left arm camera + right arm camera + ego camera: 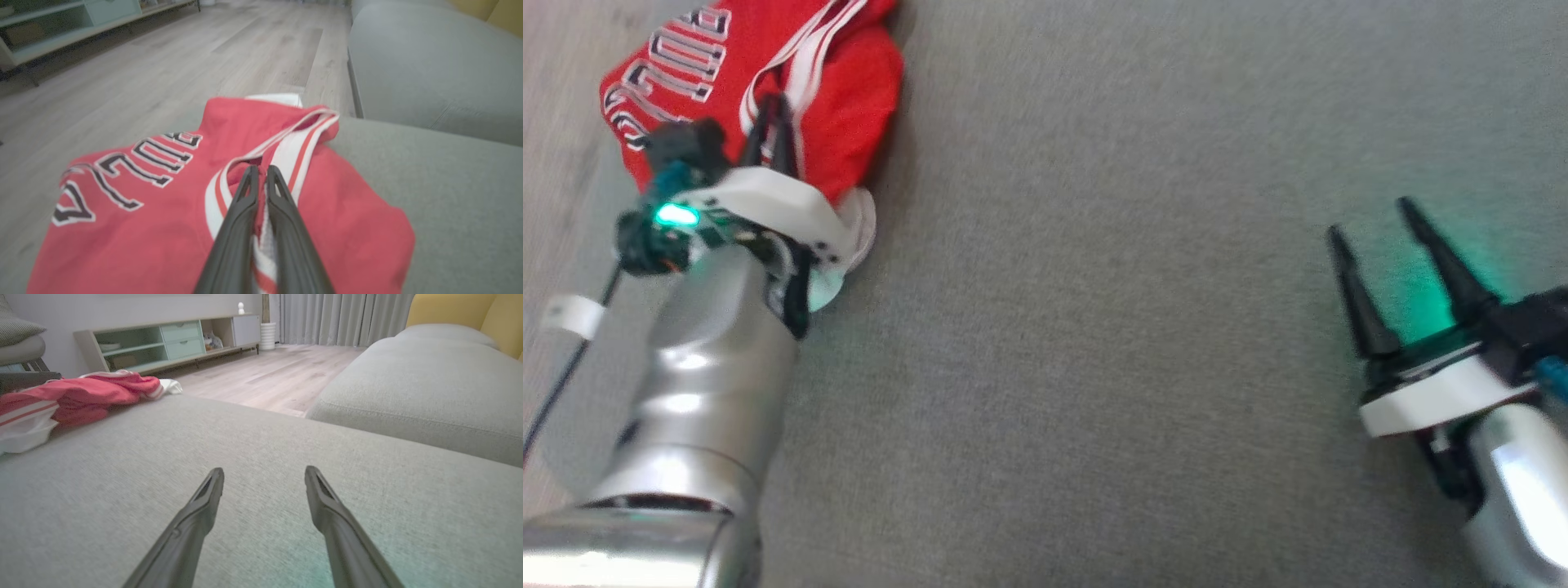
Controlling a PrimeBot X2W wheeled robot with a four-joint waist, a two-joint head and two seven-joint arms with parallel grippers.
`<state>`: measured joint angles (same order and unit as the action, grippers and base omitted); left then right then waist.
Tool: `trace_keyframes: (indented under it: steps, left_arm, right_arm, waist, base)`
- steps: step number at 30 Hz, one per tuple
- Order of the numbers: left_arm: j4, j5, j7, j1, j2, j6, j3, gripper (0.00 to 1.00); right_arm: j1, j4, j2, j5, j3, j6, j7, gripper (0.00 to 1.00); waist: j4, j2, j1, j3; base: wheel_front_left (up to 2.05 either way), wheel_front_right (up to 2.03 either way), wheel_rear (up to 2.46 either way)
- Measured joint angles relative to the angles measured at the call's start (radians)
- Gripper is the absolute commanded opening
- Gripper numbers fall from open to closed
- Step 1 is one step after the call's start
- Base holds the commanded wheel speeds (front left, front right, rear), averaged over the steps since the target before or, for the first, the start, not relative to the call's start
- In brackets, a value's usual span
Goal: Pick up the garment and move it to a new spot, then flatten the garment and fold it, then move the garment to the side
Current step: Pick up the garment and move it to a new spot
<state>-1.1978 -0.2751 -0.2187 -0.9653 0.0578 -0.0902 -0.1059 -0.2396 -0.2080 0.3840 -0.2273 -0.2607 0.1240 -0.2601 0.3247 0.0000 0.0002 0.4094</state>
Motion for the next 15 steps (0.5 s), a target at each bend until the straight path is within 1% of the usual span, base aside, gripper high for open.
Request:
trace_keyframes:
  steps: [3, 8, 12, 15]
  left_arm:
    - [0.012, 0.014, -0.011, -0.021, 0.031, -0.008, -0.018, 0.0]
    - [0.068, 0.03, -0.013, -0.049, 0.058, -0.025, -0.055, 0.0]
    - [0.151, 0.03, -0.008, -0.071, 0.063, -0.034, -0.088, 0.0]
    - [0.245, 0.029, 0.025, -0.081, 0.064, -0.034, -0.125, 0.0]
  right_arm:
    - [0.01, -0.013, -0.054, 0.0, -0.006, 0.0, 0.002, 1.0]
    - [0.056, -0.026, -0.131, -0.004, 0.01, 0.0, 0.002, 1.0]
    - [0.111, -0.026, -0.178, -0.011, 0.026, 0.0, 0.002, 1.0]
    - [0.131, -0.025, -0.2, -0.01, 0.031, 0.0, 0.002, 1.0]
  waist:
    - [-0.023, 0.0, -0.0002, -0.061]
    - [-0.078, 0.0, -0.0003, -0.169]
    - [-0.142, 0.0001, -0.0004, -0.244]
    - [-0.202, 0.0, -0.0004, -0.286]
  base:
    - [0.0, 0.0, 0.0]
    - [0.0, 0.0, 0.0]
    - [0.0, 0.0, 0.0]
    - [0.0, 0.0, 0.0]
